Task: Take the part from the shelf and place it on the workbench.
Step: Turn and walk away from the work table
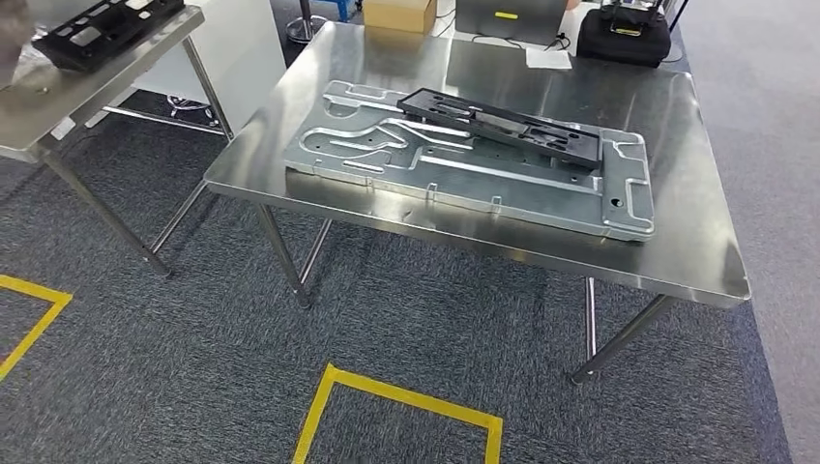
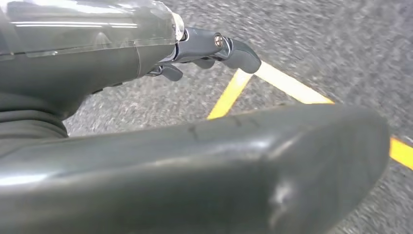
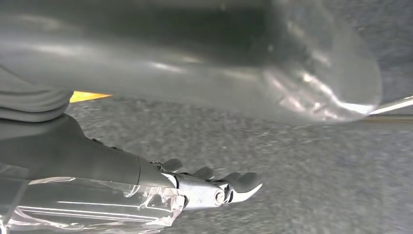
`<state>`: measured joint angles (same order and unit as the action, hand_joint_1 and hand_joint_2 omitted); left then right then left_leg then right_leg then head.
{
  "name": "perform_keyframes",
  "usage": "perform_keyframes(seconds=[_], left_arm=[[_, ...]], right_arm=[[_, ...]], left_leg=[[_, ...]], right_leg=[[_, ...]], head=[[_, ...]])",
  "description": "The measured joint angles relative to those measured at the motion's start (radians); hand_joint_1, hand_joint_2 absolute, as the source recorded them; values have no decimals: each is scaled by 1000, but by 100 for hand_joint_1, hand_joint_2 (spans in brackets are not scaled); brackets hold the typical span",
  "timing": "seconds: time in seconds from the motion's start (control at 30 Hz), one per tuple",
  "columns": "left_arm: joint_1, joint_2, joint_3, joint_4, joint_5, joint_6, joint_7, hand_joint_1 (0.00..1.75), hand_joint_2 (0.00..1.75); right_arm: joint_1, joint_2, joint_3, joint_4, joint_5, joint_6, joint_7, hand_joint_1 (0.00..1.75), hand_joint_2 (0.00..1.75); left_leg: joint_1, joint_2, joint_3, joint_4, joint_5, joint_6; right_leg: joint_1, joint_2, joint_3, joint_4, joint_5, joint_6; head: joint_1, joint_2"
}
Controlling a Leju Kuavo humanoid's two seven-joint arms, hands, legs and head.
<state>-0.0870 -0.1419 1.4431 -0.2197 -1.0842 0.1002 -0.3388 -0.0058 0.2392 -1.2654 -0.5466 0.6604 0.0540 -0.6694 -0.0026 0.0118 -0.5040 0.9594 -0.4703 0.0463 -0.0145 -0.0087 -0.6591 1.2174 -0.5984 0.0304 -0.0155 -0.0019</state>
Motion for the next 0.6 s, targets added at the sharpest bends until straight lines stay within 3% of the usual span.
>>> perform_keyframes(seconds=[0.03, 0.07, 0.1, 0.2, 0.27, 0.33, 0.4, 0.47, 0.53, 0.57, 0.6], left_arm=[[1, 0, 0, 0, -1, 0, -1, 0, 0], [2, -1, 0, 0, -1, 0, -1, 0, 0], [2, -1, 0, 0, -2, 0, -1, 0, 0], [3, -3, 0, 0, -2, 0, -1, 0, 0], [3, -4, 0, 0, -4, 2, -2, 0, 0], [3, -3, 0, 0, -6, 6, -2, 0, 0], [4, -3, 0, 0, -8, 9, -2, 0, 0], [4, -2, 0, 0, -10, 11, -2, 0, 0], [4, -2, 0, 0, -13, 12, -1, 0, 0], [5, -2, 0, 0, -14, 12, -1, 0, 0], [5, -2, 0, 0, -14, 13, 0, 0, 0]], right_arm=[[0, -4, -6, 10, 2, -1, 1, 0, 0], [-1, -9, -12, 19, 3, -1, 1, 0, 0], [-2, -12, -15, 26, 4, -2, 2, 0, 0], [-5, -19, -23, 40, 7, -5, 5, 0, 0], [-8, -22, -25, 54, 41, -44, 51, 0, 0], [-11, -24, -25, 78, 93, -112, 139, 0, 0], [-12, -27, -25, 98, 119, -150, 191, 0, 0], [-11, -28, -25, 114, 130, -167, 213, 0, 0], [-11, -32, -25, 136, 146, -188, 248, 0, 0], [-12, -34, -25, 150, 158, -201, 276, 0, 0], [-13, -36, -25, 165, 172, -212, 311, 0, 0]], left_leg=[[-2, -8, -13, 1, 9, 0], [-3, -16, -24, 3, 18, -1], [-3, -25, -33, 6, 25, -3], [-4, -48, -54, 17, 40, -13], [-5, -58, -63, 24, 47, -23], [-5, -68, -69, 27, 53, -34], [-4, -57, -86, 60, 28, -45], [1, -33, -133, 171, -42, -57], [6, -24, -184, 301, -100, -67], [8, -22, -193, 332, -105, -70], [9, -19, -179, 318, -88, -70]], right_leg=[[1, 4, -12, 52, -19, 0], [1, 5, -8, 72, -15, 0], [1, 7, 18, 48, 7, -2], [1, 36, 163, -172, 70, -14], [4, 52, 201, -242, 71, -22], [4, 42, 199, -247, 74, -31], [0, 24, 196, -251, 81, -45], [0, 6, 189, -252, 86, -55], [2, -12, 181, -248, 88, -57], [2, -21, 179, -246, 88, -57], [2, -31, 178, -244, 88, -56]], head=[[0, 0], [0, 0], [0, 0], [-1, 0], [-1, 0], [-1, 0], [-3, 0], [-6, 0], [-7, 0], [-7, 0], [-7, 0]])
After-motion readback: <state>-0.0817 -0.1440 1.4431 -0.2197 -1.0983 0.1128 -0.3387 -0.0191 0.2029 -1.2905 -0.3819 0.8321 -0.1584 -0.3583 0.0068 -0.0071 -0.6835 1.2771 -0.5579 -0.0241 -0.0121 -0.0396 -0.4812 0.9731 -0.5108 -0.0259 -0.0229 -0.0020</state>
